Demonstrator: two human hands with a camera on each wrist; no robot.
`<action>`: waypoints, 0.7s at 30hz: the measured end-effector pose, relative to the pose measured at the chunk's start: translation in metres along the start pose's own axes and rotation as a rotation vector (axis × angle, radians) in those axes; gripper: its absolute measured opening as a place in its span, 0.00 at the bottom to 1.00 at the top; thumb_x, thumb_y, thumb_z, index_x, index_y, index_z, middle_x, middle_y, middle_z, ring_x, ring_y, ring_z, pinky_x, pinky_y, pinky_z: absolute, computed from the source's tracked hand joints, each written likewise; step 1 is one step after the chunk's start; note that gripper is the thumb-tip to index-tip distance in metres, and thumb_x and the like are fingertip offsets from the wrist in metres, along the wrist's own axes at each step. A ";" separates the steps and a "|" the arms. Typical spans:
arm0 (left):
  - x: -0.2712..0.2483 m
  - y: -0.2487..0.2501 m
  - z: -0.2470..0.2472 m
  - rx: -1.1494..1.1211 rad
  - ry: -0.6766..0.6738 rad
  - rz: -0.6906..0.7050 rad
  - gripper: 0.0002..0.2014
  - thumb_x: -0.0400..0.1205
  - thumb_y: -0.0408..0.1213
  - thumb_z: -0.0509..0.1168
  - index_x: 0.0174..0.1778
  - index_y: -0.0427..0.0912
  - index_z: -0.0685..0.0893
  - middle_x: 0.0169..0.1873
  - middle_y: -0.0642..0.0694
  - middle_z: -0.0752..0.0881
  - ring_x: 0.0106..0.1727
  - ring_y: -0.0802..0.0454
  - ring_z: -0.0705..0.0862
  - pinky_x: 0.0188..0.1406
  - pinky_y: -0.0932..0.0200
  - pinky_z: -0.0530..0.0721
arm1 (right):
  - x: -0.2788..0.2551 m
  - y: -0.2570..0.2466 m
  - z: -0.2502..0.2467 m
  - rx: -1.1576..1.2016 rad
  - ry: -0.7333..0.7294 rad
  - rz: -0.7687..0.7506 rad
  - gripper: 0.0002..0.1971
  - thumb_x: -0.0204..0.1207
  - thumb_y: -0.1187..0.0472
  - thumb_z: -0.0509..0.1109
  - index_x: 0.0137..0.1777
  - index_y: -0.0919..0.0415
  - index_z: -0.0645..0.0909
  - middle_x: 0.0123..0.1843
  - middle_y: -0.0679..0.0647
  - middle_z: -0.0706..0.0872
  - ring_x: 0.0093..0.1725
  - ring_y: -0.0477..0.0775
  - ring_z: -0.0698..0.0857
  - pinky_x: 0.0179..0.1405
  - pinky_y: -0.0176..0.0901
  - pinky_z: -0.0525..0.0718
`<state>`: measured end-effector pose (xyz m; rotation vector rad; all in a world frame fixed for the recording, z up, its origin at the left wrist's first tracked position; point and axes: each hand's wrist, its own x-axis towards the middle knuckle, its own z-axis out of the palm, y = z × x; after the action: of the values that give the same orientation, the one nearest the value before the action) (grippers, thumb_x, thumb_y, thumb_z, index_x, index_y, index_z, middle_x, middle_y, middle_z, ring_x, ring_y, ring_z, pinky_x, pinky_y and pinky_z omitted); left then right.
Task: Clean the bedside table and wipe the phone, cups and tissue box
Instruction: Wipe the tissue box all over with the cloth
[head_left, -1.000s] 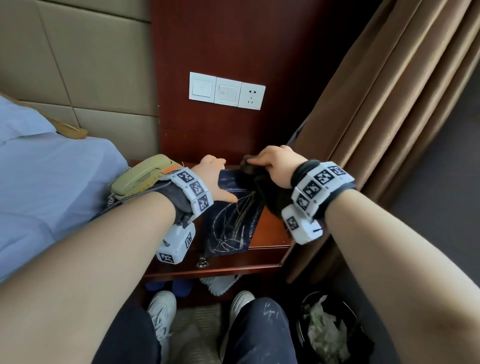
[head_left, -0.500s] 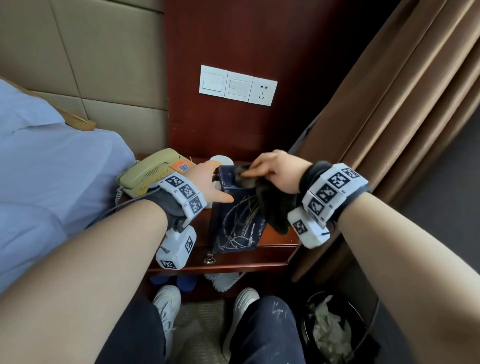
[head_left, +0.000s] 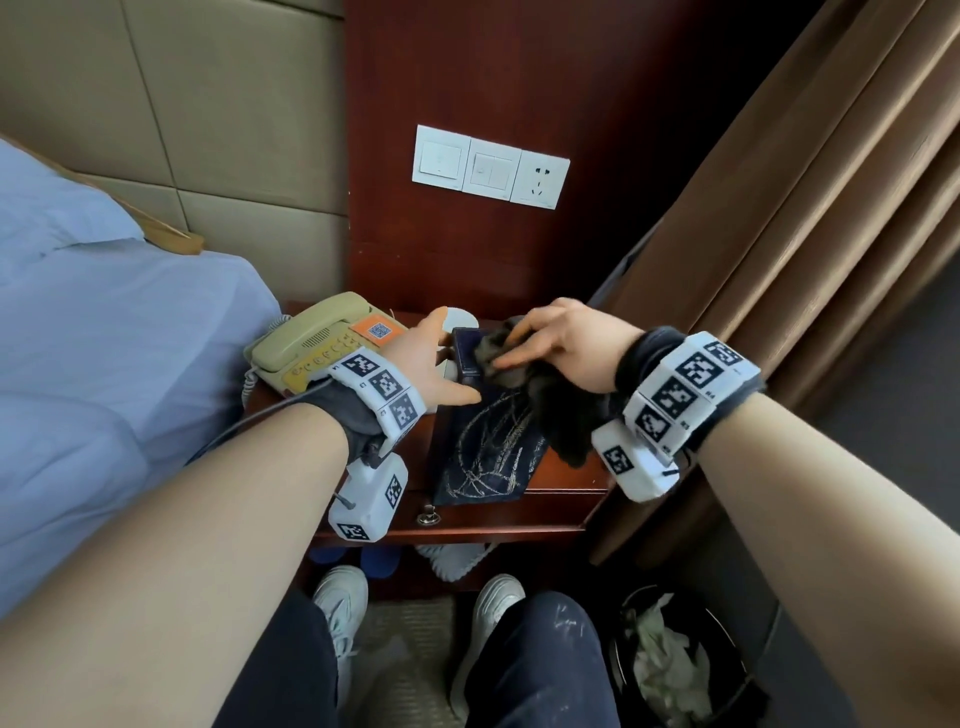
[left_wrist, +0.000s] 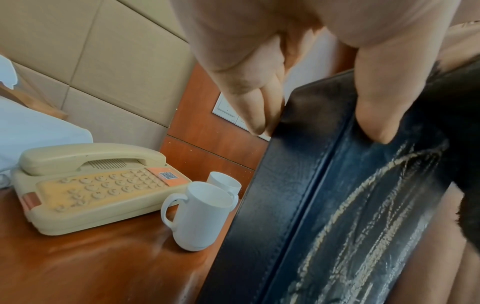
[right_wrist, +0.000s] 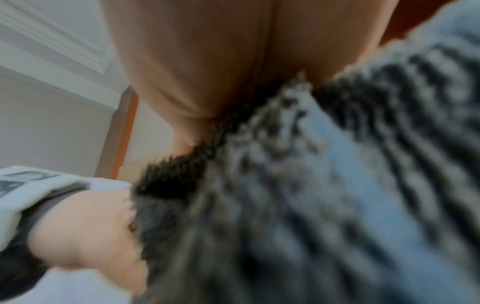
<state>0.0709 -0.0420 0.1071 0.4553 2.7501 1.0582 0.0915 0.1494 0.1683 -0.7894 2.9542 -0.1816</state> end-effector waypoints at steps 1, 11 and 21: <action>0.000 -0.001 0.001 -0.016 0.005 0.001 0.48 0.69 0.44 0.77 0.79 0.42 0.55 0.71 0.43 0.75 0.67 0.44 0.79 0.66 0.49 0.79 | 0.004 0.001 -0.005 -0.035 0.035 0.086 0.25 0.80 0.71 0.56 0.66 0.42 0.79 0.68 0.46 0.77 0.63 0.57 0.70 0.71 0.43 0.67; 0.002 -0.005 0.002 -0.057 0.036 -0.007 0.51 0.70 0.42 0.77 0.81 0.43 0.49 0.75 0.45 0.70 0.65 0.45 0.80 0.50 0.60 0.77 | -0.007 0.000 0.026 -0.107 0.133 0.234 0.25 0.81 0.62 0.56 0.74 0.34 0.66 0.75 0.46 0.68 0.67 0.58 0.65 0.69 0.45 0.65; 0.004 -0.006 0.004 -0.143 0.032 0.007 0.47 0.69 0.37 0.78 0.78 0.46 0.56 0.72 0.44 0.71 0.60 0.50 0.80 0.36 0.73 0.83 | -0.006 -0.002 0.008 -0.050 0.352 0.336 0.28 0.79 0.68 0.54 0.75 0.41 0.67 0.75 0.49 0.69 0.67 0.60 0.65 0.71 0.46 0.64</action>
<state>0.0670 -0.0424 0.0994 0.4310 2.6773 1.2644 0.0980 0.1498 0.1604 -0.2739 3.3753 -0.2464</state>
